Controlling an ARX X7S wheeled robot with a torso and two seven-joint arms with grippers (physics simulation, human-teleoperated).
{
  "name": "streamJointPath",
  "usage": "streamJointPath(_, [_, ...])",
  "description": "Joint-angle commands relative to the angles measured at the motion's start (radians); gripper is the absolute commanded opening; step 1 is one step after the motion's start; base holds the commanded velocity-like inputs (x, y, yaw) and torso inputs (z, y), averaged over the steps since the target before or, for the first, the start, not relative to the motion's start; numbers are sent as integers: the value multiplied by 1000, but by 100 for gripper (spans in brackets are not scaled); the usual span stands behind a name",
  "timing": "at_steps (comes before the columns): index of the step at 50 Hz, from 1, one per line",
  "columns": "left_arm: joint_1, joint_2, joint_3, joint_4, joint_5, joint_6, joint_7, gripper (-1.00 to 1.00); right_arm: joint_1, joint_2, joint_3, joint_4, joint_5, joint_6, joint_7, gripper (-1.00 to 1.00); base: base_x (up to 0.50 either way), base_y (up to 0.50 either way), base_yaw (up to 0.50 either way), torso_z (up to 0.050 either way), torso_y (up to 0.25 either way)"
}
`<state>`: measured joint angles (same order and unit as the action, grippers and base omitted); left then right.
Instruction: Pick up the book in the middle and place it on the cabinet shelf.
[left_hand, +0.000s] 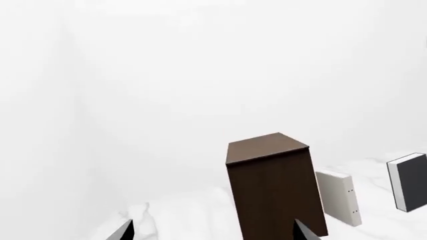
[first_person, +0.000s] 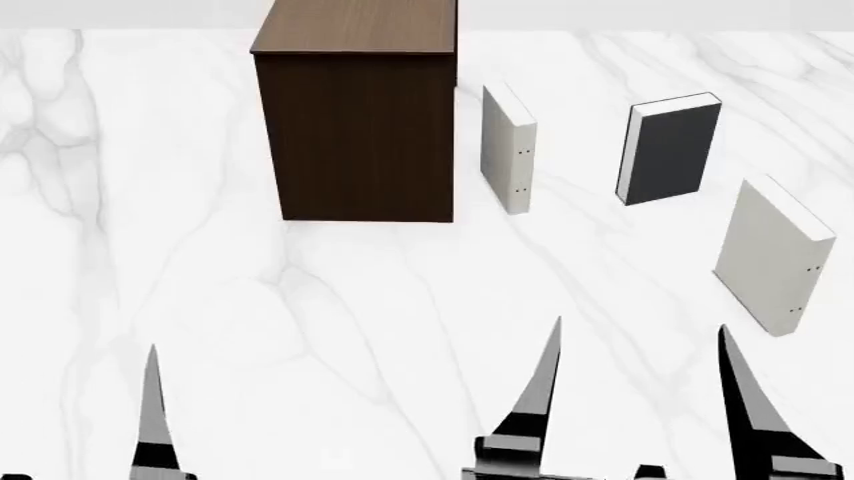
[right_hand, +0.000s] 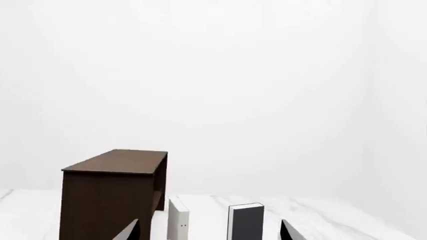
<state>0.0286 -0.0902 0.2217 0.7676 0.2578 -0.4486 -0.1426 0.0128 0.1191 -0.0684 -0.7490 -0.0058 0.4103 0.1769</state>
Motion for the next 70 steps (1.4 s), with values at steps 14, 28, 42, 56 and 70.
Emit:
streamJointPath(14, [-12, 17, 72, 266, 83, -112, 76, 100, 50, 16, -5, -262, -34, 189, 12, 100, 0, 0, 0, 0, 0])
streamJointPath(28, [-15, 24, 63, 265, 82, -117, 82, 100, 63, 52, -66, -245, -96, 245, 19, 100, 125, 0, 0, 0, 0])
streamJointPath(42, [-13, 18, 70, 262, 87, -113, 77, 100, 63, 71, -97, -234, -128, 240, 40, 100, 500, 0, 0, 0, 0])
streamJointPath(56, [-15, 9, 79, 255, 84, -116, 67, 100, 65, 72, -92, -238, -112, 250, 44, 100, 500, 0, 0, 0, 1])
streamJointPath(70, [-15, 2, 81, 255, 76, -115, 56, 100, 63, 75, -92, -238, -102, 247, 50, 100, 500, 0, 0, 0, 1])
